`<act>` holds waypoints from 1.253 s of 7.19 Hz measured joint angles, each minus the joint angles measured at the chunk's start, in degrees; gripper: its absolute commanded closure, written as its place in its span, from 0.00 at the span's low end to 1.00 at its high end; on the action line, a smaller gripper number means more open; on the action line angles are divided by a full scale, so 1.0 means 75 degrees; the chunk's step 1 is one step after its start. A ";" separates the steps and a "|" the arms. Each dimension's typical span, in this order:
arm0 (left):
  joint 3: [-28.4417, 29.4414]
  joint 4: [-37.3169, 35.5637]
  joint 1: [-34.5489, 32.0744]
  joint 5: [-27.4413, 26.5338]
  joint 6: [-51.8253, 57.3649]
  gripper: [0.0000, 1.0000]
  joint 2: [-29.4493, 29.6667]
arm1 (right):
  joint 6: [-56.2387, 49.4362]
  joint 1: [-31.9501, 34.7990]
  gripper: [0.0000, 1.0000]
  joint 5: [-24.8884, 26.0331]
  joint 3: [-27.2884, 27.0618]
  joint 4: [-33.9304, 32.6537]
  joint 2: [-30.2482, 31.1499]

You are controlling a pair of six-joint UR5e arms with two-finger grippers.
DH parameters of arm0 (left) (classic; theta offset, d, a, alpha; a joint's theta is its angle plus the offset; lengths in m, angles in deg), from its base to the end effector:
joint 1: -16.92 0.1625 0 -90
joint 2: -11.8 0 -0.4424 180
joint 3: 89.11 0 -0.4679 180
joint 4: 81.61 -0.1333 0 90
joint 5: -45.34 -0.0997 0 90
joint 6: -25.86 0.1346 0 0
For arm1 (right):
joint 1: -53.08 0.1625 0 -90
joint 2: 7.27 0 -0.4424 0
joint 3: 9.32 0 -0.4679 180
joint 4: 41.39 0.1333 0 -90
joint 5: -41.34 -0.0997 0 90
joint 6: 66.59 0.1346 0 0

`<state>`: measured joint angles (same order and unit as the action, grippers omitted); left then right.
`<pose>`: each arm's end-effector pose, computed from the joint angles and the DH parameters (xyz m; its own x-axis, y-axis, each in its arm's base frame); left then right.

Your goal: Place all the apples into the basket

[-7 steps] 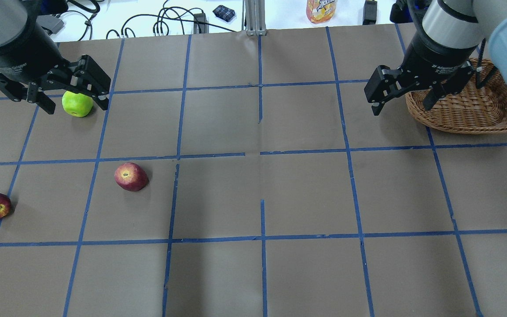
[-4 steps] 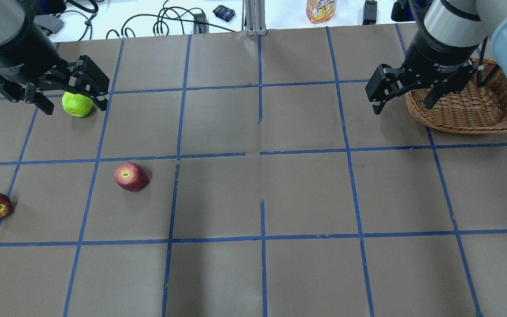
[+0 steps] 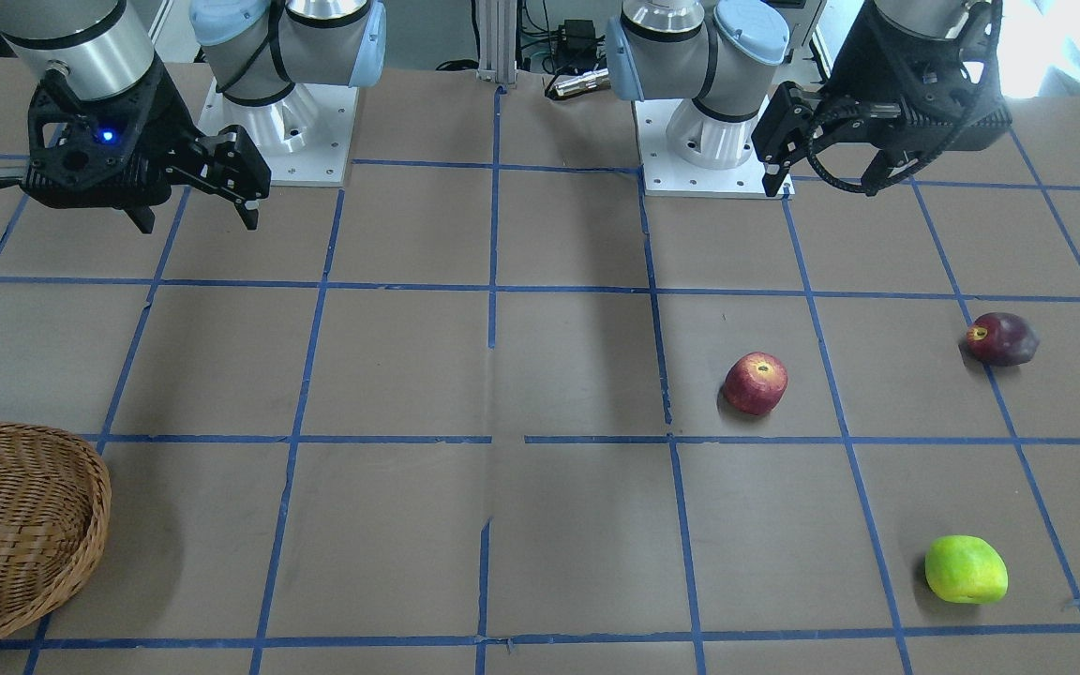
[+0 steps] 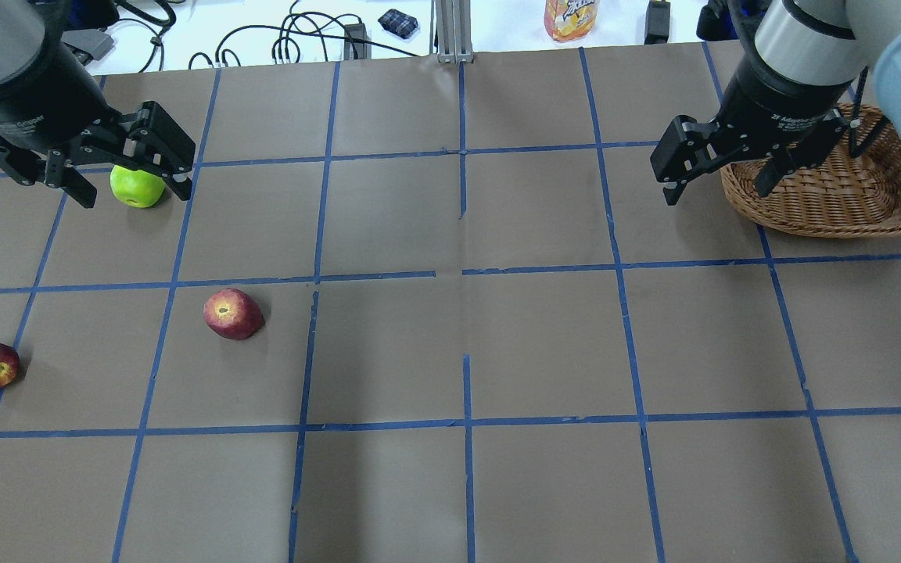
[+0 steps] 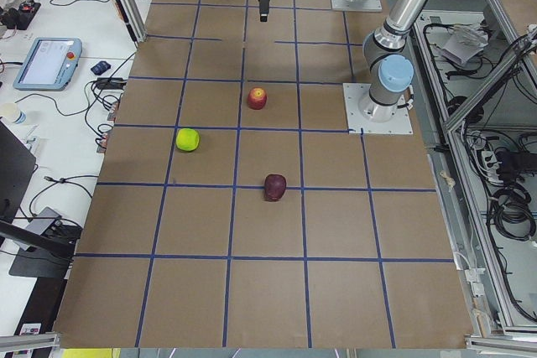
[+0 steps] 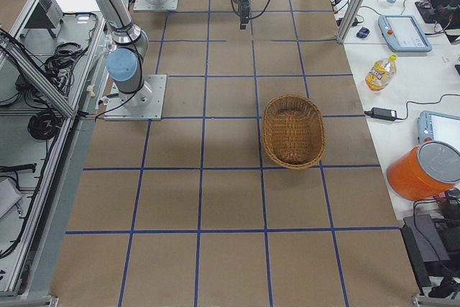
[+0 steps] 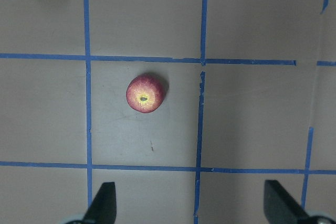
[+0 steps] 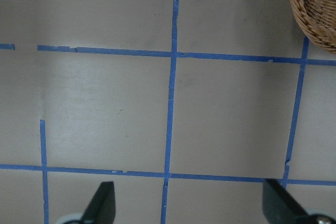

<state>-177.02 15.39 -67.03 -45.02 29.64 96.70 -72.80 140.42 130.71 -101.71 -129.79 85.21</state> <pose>-0.0764 -0.5361 0.5274 -0.9992 -0.0396 -0.0065 -0.0396 0.9992 -0.0029 0.1093 -0.5505 0.4680 -0.9980 -0.0616 -0.0138 -0.0619 0.9978 0.0250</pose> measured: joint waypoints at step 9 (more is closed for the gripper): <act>-0.2677 -0.3006 0.0431 -0.0199 0.1034 0.00 0.1420 | 0.0022 0.0005 0.00 -0.0051 -0.0057 -0.0022 -0.0014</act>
<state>-197.10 -7.16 -63.80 -46.52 37.40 107.35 -72.63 140.46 130.32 -102.13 -129.95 85.10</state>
